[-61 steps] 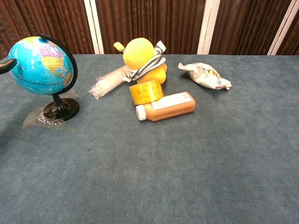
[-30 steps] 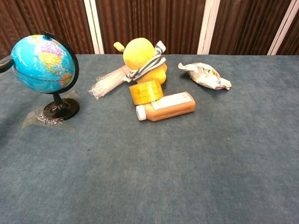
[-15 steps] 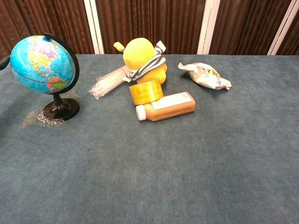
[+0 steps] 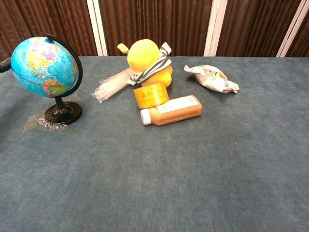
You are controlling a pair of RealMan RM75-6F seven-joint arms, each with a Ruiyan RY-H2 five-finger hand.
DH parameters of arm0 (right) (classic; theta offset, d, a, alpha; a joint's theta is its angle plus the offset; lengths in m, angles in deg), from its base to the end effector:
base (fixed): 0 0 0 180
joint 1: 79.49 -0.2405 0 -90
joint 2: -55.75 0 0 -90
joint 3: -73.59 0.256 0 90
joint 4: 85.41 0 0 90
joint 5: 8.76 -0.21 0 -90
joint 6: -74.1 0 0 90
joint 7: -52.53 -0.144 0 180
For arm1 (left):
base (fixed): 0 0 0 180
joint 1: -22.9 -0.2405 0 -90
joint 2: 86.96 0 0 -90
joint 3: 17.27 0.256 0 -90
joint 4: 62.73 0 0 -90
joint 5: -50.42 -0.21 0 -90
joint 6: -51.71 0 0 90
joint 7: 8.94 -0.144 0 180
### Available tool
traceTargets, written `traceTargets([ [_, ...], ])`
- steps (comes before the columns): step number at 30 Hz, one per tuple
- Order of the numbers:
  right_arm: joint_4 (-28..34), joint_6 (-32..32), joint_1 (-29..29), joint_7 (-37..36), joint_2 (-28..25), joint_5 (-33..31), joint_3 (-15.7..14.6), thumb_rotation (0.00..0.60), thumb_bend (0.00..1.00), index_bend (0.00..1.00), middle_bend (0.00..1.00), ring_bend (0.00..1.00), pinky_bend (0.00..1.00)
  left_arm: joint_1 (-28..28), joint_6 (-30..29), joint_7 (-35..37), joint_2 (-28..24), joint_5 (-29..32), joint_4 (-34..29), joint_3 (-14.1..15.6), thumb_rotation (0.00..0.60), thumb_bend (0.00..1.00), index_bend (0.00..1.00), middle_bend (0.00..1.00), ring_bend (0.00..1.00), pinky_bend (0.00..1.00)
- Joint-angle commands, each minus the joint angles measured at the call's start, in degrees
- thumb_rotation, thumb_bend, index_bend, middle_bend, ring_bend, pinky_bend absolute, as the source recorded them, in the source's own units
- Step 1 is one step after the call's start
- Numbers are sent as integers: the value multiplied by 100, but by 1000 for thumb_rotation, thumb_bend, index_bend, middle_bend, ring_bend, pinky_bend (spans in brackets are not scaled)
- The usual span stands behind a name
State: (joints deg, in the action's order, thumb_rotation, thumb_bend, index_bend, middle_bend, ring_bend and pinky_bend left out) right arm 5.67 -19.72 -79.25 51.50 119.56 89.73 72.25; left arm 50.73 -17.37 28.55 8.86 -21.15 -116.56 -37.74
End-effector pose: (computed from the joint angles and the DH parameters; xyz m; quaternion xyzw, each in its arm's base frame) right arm -0.2976 -0.1361 0.1601 0.6257 -0.3463 0.4249 0.5550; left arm -0.2934 0.3636 0.0665 -0.3811 -0.5258 -0.6125 0.4507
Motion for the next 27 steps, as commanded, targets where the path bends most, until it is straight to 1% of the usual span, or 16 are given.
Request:
traceTargets([
  [1, -2, 14, 0, 32, 12, -22, 11, 600, 124, 0, 0, 0, 0, 125, 158, 60, 76, 65, 237, -49, 600, 359, 0, 0, 0, 0],
  [5, -5, 55, -6, 93, 32, -71, 27, 600, 124, 0, 0, 0, 0, 199, 210, 133, 139, 92, 492, -87, 600, 358, 0, 0, 0, 0],
  [10, -5, 152, -31, 168, 58, -105, 21, 600, 124, 0, 0, 0, 0, 297, 324, 190, 246, 260, 991, -221, 600, 365, 0, 0, 0, 0],
  [13, 20, 214, -46, 192, 52, -110, 1, 600, 124, 0, 0, 0, 0, 312, 483, 310, 226, 370, 1170, -283, 600, 367, 0, 0, 0, 0],
  [17, 36, 214, -41, 221, 57, -94, -10, 600, 124, 0, 0, 0, 0, 248, 413, 591, 200, 406, 1253, -343, 600, 376, 0, 0, 0, 0],
  [18, 39, 215, -42, 229, 59, -94, -9, 600, 124, 0, 0, 0, 0, 208, 374, 703, 168, 384, 1199, -337, 600, 376, 0, 0, 0, 0],
  [20, 38, 227, -47, 245, 66, -97, -8, 600, 124, 0, 0, 0, 0, 77, 284, 1027, 14, 291, 878, -294, 600, 376, 0, 0, 0, 0],
  [22, 38, 247, -54, 254, 71, -98, -12, 600, 124, 0, 0, 0, 0, -100, 70, 1306, -217, 131, 385, -229, 600, 377, 0, 0, 0, 0],
  [24, 40, 267, -60, 251, 72, -95, -20, 600, 124, 0, 0, 0, 0, -227, -162, 1405, -389, -2, -12, -187, 600, 376, 0, 0, 0, 0],
  [27, 53, 304, -75, 245, 56, -71, -43, 600, 124, 0, 0, 0, 0, -372, -482, 1312, -647, -209, -628, -108, 600, 367, 0, 0, 0, 0],
])
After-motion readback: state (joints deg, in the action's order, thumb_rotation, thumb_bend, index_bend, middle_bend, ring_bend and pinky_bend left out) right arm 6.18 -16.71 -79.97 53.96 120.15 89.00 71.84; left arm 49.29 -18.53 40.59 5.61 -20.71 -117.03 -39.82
